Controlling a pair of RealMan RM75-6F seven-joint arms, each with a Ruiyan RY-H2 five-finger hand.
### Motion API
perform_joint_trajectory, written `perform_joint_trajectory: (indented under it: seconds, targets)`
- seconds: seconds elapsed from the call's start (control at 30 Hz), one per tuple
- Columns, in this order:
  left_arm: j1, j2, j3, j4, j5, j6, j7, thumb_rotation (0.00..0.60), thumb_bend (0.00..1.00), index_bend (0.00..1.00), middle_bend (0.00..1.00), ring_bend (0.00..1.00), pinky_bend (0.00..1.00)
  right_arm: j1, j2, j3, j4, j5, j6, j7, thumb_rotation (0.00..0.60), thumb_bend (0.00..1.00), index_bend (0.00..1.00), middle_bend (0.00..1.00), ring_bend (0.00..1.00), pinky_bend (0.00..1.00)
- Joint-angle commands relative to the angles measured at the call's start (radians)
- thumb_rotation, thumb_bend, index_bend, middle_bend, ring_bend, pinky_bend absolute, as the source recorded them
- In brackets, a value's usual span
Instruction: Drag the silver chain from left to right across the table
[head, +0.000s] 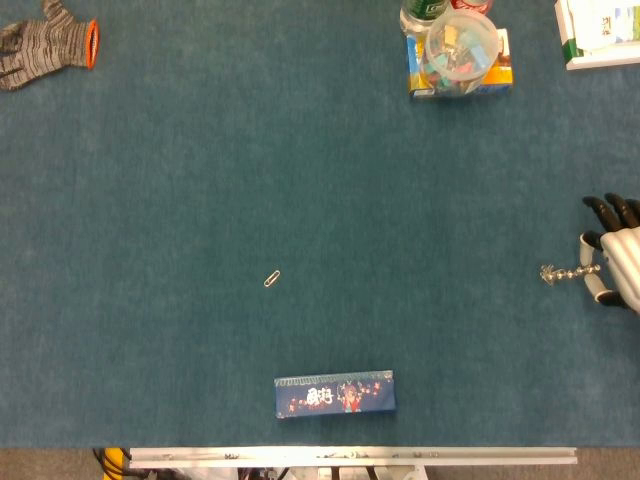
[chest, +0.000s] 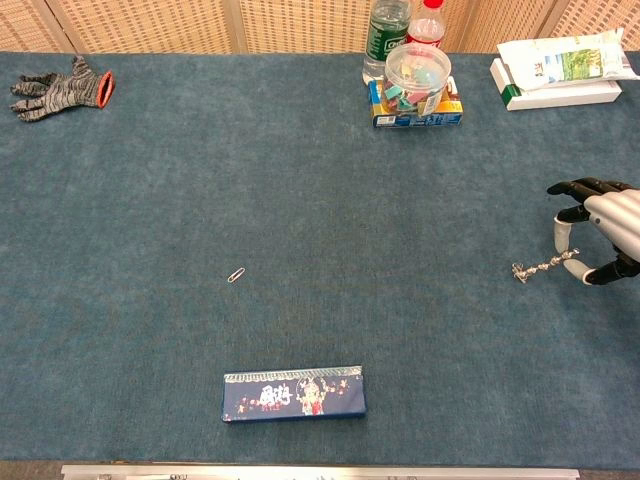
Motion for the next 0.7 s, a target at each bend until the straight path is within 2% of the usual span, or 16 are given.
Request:
perform_joint_trajectory:
  seconds: [0.03,0.47,0.7]
  targets:
    - [0.000,0.000,0.000,0.000,0.001,0.000,-0.001,0.600,0.12,0.55,0.20,0.06,0.04,0.000,-0.001,0.003,0.001,-0.001,-0.002,-0.001,0.600,0.40,0.59,0.11,0.00,0.10]
    - [0.001,0.003,0.002,0.000,0.008,0.001,-0.011,0.600,0.12,0.55,0.20,0.06,0.04,-0.008,0.042,0.031,-0.069,-0.061,0.049,0.020,0.600,0.40,0.59,0.11,0.00,0.10]
    - [-0.001,0.005,0.005,0.003,0.011,-0.005,-0.018,0.600,0.12,0.55,0.20,0.06,0.04,0.023,0.038,0.102,-0.090,-0.076,0.070,0.027,0.600,0.40,0.59,0.11,0.00,0.10]
